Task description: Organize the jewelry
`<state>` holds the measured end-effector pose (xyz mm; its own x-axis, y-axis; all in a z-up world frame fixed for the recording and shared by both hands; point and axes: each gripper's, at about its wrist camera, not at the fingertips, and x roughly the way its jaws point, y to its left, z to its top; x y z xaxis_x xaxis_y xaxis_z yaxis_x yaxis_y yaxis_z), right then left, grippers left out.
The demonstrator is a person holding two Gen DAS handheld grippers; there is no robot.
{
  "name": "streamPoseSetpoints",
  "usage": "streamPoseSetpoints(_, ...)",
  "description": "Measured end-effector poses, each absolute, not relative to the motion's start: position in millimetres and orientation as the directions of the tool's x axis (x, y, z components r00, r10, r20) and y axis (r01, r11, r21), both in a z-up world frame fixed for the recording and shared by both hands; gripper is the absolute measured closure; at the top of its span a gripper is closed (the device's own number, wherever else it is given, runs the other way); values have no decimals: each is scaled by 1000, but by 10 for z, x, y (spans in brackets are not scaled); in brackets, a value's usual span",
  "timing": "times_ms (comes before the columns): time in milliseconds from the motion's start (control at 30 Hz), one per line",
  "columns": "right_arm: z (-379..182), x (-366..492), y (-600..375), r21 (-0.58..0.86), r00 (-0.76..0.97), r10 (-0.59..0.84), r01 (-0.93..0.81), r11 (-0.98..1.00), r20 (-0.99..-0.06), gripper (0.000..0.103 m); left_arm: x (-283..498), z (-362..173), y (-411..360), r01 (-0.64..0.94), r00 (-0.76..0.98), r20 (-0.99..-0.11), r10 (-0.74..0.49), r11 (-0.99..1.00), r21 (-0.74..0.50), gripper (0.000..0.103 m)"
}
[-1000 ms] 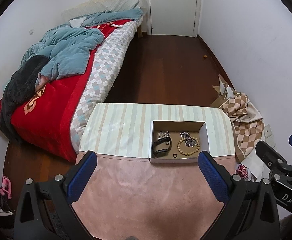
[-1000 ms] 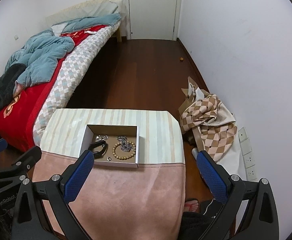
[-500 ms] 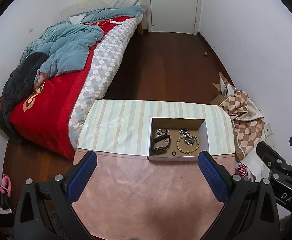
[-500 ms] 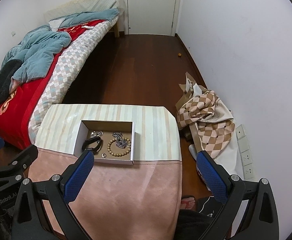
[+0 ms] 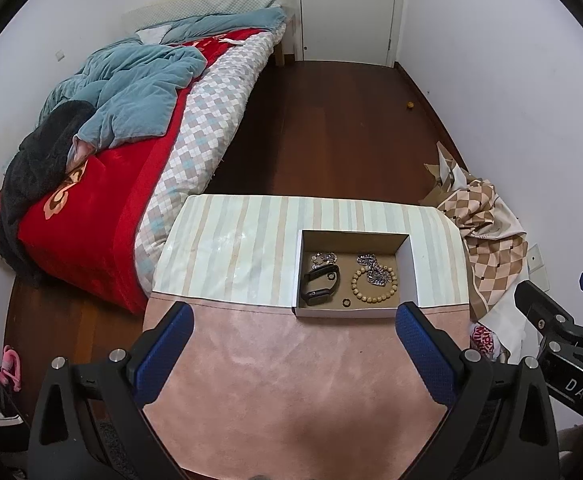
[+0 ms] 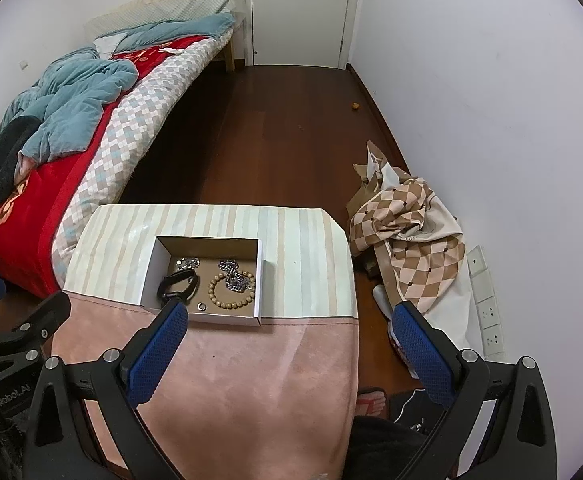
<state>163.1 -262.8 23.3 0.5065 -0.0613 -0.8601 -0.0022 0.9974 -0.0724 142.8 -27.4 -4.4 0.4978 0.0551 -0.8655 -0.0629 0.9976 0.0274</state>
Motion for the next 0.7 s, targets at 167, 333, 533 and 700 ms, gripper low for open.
streamPoseSetpoints(167, 227, 1625, -2625, -75, 504, -62, -5, 997, -861, 0, 1412, -61, -259, -65, 495, -867, 58, 997, 29, 0)
streamPoseSetpoints(333, 217, 1620, -2623, -76, 503, -62, -7, 997, -862, 0, 1404, -62, -252, -66, 496, -866, 63, 997, 35, 0)
streamPoseSetpoints(533, 206, 1613, -2614, -78, 501, -62, -11, 997, -863, 0, 1384, -67, -222, -71, 497, -865, 70, 997, 40, 0)
streamPoseSetpoints(700, 210, 1613, -2614, -78, 501, -62, -10, 997, -863, 0, 1376, -59, -212, -78, 497, -865, 76, 996, 43, 0)
